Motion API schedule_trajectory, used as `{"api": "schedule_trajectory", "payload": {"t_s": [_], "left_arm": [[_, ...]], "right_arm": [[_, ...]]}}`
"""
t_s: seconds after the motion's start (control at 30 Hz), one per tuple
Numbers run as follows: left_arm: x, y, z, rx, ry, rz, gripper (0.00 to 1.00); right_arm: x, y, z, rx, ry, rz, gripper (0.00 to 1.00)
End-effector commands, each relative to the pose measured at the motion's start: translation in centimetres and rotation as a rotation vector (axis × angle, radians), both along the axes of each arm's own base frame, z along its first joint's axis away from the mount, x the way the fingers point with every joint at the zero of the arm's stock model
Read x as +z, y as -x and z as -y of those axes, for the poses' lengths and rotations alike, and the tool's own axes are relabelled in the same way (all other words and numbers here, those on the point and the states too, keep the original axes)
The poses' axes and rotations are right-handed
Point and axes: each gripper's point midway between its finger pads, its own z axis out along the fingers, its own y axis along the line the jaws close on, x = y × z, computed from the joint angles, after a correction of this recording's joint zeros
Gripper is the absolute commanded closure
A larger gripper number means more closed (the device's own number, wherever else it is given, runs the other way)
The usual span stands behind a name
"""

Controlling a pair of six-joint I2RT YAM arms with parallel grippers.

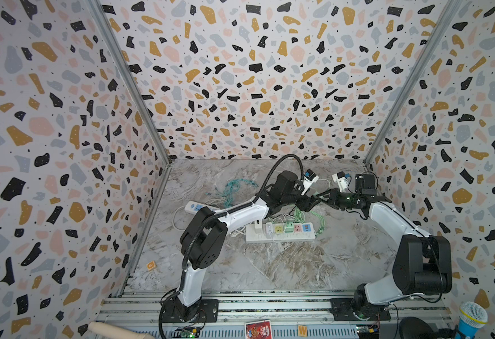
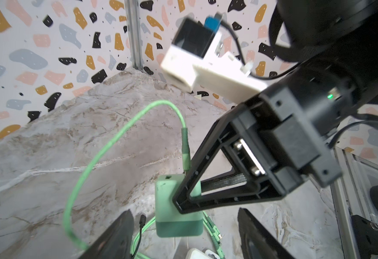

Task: Insert plugs into power strip
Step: Pass the plug, then rotate the socket at the center of the table.

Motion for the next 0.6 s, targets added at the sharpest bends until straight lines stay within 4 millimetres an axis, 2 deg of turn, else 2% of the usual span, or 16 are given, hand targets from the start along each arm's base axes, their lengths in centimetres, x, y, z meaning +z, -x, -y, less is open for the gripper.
{"api": "schedule_trajectory", "payload": {"t_s": [0.0,0.07,0.1,0.13,0.2,0.33,0.57], "left_arm": [[3.9,-0.3,-2.2,0.059,0.060,0.064,0.24],[3.5,-0.2,-4.0,0.107,0.038,0.054,0.19],[3.2,-0.2,-5.0,0.132,0.025,0.046,0.12],[3.1,-0.2,-6.0,0.159,0.013,0.040,0.00],[2.5,-0.4,-8.2,0.242,-0.024,0.024,0.00],[0.8,0.6,-11.6,0.344,-0.081,-0.019,0.00],[-2.7,3.8,-17.3,0.477,-0.139,-0.117,0.00]], "right_arm": [[0.4,0.8,0.9,-0.009,0.133,0.040,0.84],[-0.6,1.4,1.1,-0.017,0.214,0.026,0.84],[-1.0,1.7,1.0,-0.019,0.240,0.018,0.84],[-1.5,2.1,0.9,-0.019,0.261,0.011,0.84],[-2.2,2.8,0.7,-0.023,0.293,0.004,0.84],[-3.7,4.3,-0.3,0.002,0.359,-0.009,0.85],[-5.0,6.3,-2.6,0.060,0.376,-0.016,0.85]]}}
